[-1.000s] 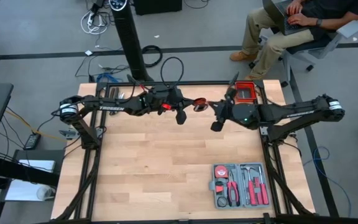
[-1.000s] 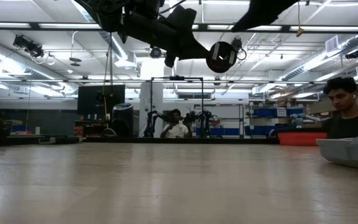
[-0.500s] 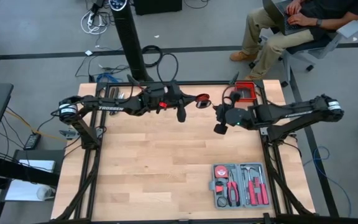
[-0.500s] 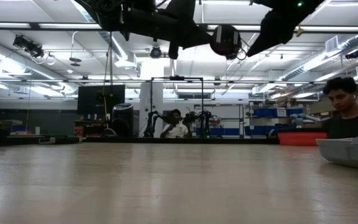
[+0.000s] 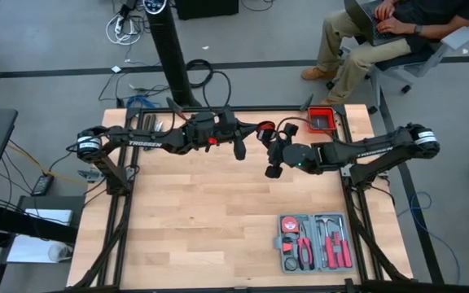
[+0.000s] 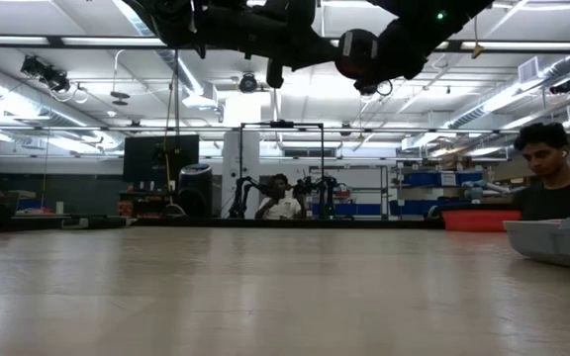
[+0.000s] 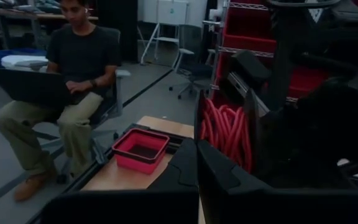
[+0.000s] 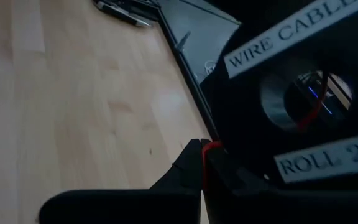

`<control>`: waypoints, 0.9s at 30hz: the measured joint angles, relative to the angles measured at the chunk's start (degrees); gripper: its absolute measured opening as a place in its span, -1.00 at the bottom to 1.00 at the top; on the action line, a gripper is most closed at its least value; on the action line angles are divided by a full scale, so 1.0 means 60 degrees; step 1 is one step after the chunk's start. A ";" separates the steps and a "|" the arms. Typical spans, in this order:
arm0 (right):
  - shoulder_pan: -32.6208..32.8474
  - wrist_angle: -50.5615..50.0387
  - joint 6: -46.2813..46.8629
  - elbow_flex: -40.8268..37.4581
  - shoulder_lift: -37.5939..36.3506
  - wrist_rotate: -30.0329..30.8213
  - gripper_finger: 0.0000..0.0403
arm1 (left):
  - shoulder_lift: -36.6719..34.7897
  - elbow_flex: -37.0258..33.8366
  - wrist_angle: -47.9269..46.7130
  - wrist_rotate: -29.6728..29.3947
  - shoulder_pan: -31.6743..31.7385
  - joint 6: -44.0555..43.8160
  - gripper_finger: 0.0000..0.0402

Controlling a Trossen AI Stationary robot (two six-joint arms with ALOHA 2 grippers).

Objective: Coil cords
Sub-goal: Coil the wire

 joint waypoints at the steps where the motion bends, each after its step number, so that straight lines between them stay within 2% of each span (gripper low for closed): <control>1: 0.0000 0.0077 -0.0025 -0.0005 0.0040 -0.0009 -1.00 | 0.0000 -0.0015 0.0030 -0.0035 -0.0009 0.0000 -1.00; 8: -0.0033 0.0602 -0.0232 -0.0013 0.0226 0.0037 -1.00 | 0.0105 -0.0044 -0.0096 -0.0102 -0.0080 -0.0021 -1.00; 10: -0.0040 0.0598 -0.0186 -0.0015 0.0226 -0.0236 -1.00 | 0.0236 -0.0036 -0.0101 -0.0145 -0.0160 -0.0007 -1.00; 13: -0.0033 0.0373 0.0508 -0.0015 0.0284 -0.1116 -1.00 | 0.0278 -0.0041 -0.0557 -0.0103 -0.0242 -0.0007 -1.00; 15: -0.0002 -0.0013 0.0944 -0.0015 0.0432 -0.1358 -1.00 | 0.0280 -0.0044 -0.0871 -0.0047 -0.0311 0.0042 -1.00; 18: 0.0107 -0.0592 0.1535 -0.0015 0.0663 -0.1323 -1.00 | 0.0302 -0.0051 -0.1297 -0.0081 -0.0465 0.0264 -1.00; 23: 0.0328 -0.0598 0.2240 -0.0168 0.0783 -0.1244 -1.00 | 0.0306 -0.0075 -0.1965 -0.0797 -0.0773 0.0586 -1.00; 27: 0.0522 -0.0394 0.2697 -0.0403 0.0783 -0.1227 -1.00 | 0.0306 -0.0615 -0.1483 -0.1155 -0.0962 0.0706 -1.00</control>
